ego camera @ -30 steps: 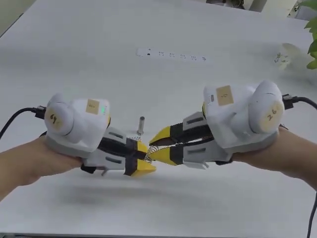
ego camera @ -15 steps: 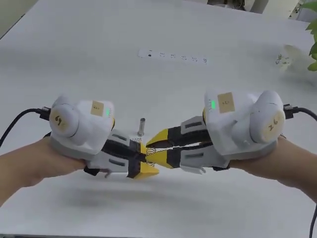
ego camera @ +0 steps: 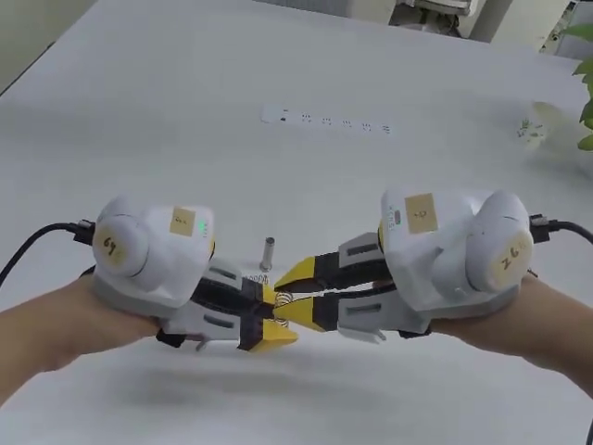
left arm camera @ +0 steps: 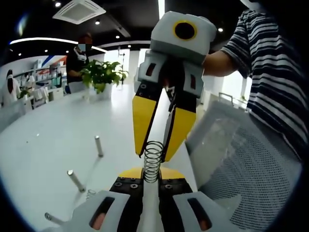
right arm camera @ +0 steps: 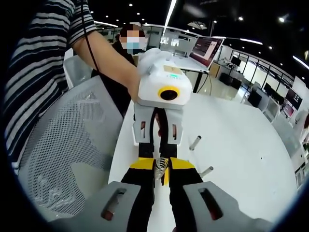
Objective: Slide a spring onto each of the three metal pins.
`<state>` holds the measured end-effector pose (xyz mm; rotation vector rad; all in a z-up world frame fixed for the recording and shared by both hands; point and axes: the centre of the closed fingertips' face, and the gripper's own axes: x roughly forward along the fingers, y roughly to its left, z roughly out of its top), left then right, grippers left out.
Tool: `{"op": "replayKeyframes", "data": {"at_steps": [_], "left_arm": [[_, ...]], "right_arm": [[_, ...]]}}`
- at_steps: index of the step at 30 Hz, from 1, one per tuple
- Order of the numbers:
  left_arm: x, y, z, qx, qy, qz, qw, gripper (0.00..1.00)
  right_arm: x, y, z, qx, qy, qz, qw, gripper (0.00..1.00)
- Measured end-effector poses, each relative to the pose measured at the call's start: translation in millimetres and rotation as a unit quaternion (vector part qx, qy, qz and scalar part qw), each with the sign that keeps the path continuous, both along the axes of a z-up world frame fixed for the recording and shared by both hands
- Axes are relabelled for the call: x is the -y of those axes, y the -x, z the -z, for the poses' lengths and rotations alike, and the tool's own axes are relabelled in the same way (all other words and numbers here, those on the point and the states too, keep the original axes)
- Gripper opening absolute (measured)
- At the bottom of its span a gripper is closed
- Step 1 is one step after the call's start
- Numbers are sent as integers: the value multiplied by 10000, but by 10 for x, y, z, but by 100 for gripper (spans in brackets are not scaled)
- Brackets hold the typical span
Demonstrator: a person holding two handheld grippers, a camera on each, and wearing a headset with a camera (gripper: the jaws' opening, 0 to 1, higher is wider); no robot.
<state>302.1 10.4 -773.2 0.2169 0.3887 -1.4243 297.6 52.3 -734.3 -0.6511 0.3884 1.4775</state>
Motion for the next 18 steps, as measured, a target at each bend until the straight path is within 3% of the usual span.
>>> {"op": "replayKeyframes", "data": {"at_steps": [18], "left_arm": [[-22, -73, -82, -154, 203, -260, 9993, 4]], "right_arm": [[15, -43, -60, 102, 36, -2, 9999, 7]]}}
